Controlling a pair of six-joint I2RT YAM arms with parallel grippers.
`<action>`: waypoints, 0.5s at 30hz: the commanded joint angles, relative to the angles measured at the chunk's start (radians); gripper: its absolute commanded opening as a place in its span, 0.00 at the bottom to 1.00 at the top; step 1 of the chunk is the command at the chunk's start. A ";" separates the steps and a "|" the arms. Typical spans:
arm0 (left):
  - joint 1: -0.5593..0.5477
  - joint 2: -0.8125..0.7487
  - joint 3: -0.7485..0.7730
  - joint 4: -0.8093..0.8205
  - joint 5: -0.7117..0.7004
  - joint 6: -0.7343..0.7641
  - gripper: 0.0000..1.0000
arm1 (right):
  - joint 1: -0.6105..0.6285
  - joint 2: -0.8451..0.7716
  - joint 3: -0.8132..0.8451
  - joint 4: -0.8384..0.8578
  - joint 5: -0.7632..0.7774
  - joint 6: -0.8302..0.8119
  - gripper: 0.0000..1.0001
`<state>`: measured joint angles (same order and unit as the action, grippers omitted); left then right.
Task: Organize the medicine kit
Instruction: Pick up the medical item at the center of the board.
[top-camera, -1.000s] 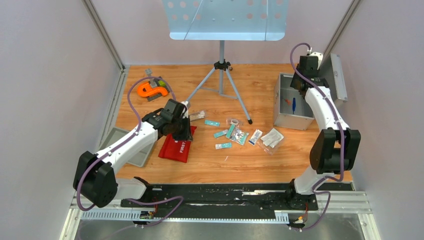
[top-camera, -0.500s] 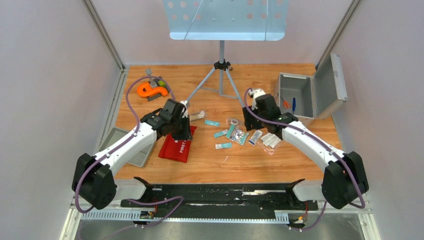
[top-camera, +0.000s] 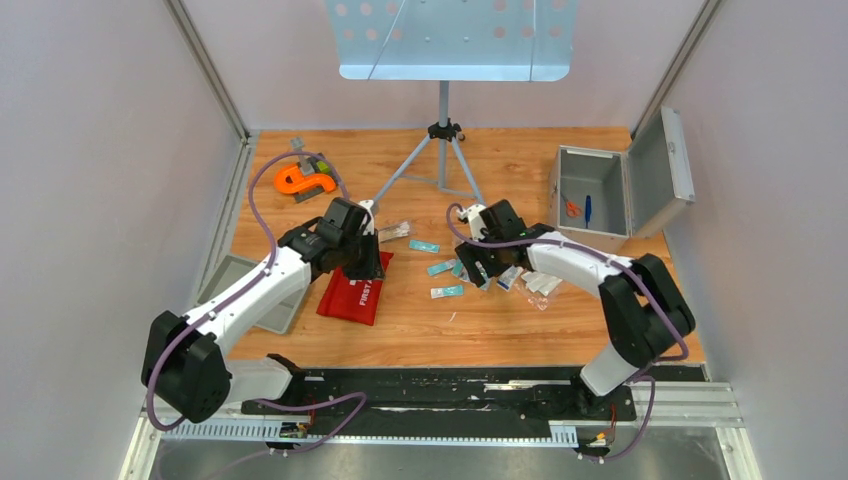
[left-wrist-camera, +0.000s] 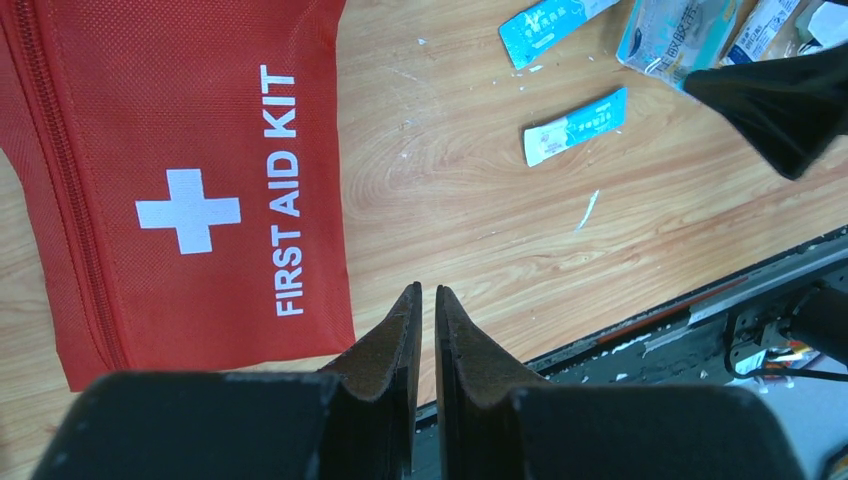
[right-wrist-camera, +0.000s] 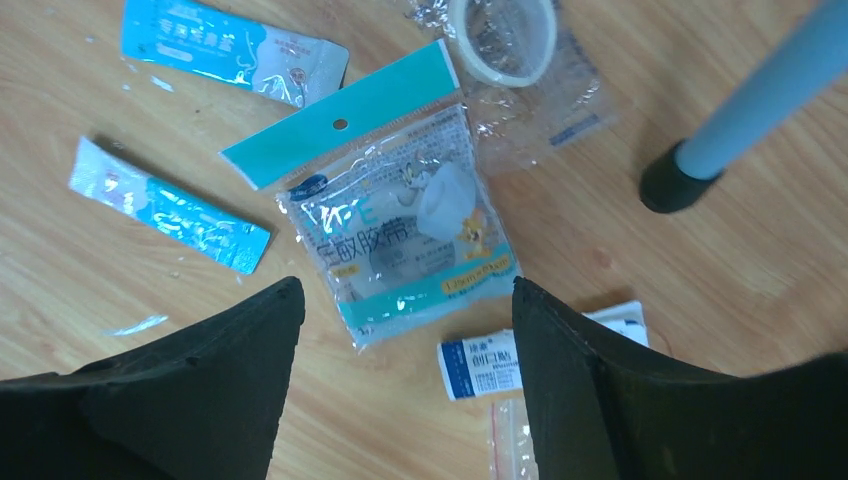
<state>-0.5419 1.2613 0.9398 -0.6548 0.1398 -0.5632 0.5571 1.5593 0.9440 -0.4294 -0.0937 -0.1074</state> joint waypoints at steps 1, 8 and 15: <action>0.003 -0.038 0.012 0.001 -0.015 -0.009 0.17 | 0.037 0.095 0.065 0.036 0.061 -0.051 0.75; 0.003 -0.052 0.011 -0.008 -0.020 -0.008 0.17 | 0.044 0.167 0.082 0.077 0.171 -0.043 0.74; 0.003 -0.057 0.003 -0.007 -0.021 -0.006 0.17 | 0.044 0.140 0.058 0.075 0.144 -0.016 0.51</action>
<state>-0.5415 1.2320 0.9398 -0.6697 0.1287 -0.5636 0.5999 1.7168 1.0008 -0.3782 0.0444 -0.1326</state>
